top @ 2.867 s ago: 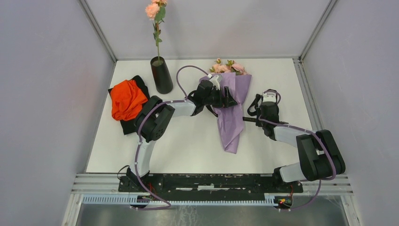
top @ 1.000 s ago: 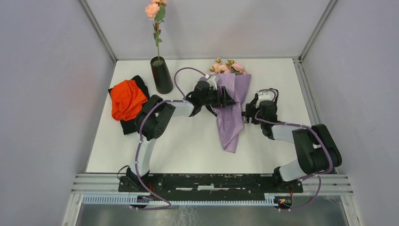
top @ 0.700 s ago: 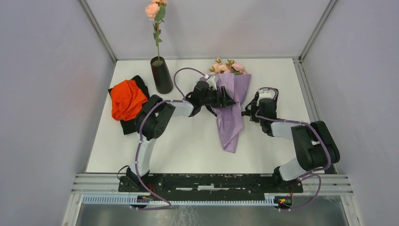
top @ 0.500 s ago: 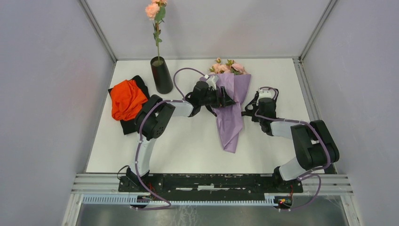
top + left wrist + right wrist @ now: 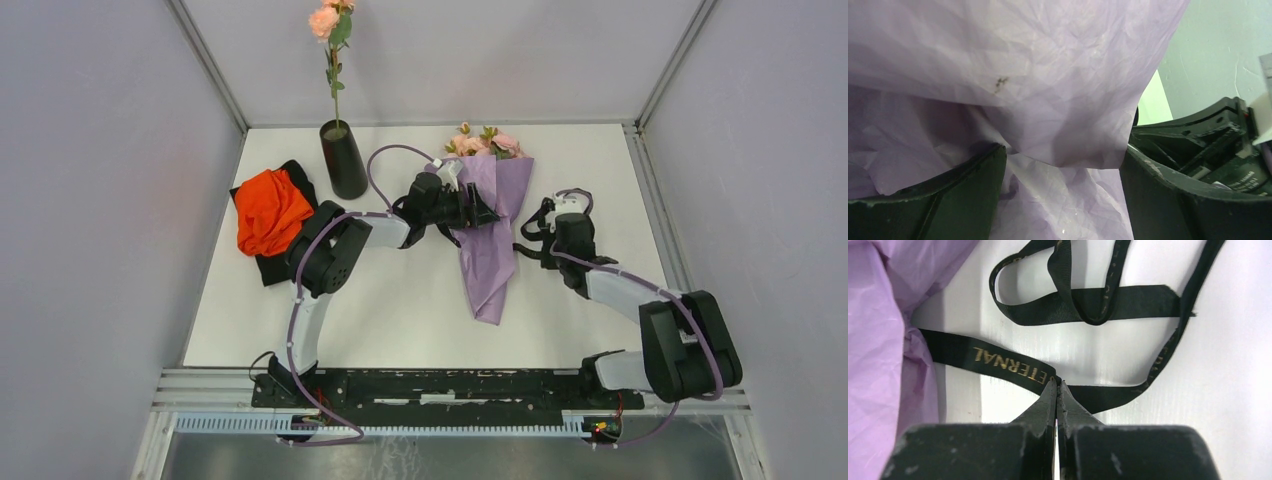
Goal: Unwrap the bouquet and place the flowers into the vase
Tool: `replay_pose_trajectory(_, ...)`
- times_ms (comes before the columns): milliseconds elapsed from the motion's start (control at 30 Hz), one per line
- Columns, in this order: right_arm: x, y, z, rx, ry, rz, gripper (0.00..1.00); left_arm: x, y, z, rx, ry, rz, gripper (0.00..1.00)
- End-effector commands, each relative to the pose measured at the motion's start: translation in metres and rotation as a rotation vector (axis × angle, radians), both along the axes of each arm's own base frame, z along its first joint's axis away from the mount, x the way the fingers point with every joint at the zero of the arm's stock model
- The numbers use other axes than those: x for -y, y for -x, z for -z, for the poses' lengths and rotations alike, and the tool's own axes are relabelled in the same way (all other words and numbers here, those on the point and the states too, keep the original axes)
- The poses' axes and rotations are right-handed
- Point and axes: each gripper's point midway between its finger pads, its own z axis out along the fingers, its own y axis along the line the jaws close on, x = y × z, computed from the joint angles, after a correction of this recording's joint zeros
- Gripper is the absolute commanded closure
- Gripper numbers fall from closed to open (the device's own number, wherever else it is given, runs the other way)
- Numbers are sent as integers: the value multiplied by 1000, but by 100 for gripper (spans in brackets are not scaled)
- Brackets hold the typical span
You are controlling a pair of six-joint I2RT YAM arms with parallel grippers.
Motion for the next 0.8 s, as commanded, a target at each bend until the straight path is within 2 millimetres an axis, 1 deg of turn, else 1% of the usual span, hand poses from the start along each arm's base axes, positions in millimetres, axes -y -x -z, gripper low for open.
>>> replay_pose_trajectory(0,7,3,-29,55,22,14,100,-8,3,17,-61,-15,-20,11)
replay_pose_trajectory(100,13,6,-38,73,44,33,100,-8,5,16,-62,-9,-17,11)
replay_pose_trajectory(167,22,12,-36,45,77,70,100,-8,5,15,-63,-4,-16,12)
replay_pose_trajectory(267,25,17,-35,54,89,69,100,-7,5,15,-66,3,-14,12)
replay_pose_trajectory(467,27,18,-43,87,85,77,100,-6,6,12,-66,13,-8,12)
replay_pose_trajectory(533,32,18,-51,109,97,106,100,-6,6,10,-63,14,-8,12)
replay_pose_trajectory(600,37,15,-64,141,93,133,100,-6,6,9,-59,12,-8,12)
replay_pose_trajectory(767,38,-3,-100,214,20,158,100,-6,7,7,-60,14,-3,12)
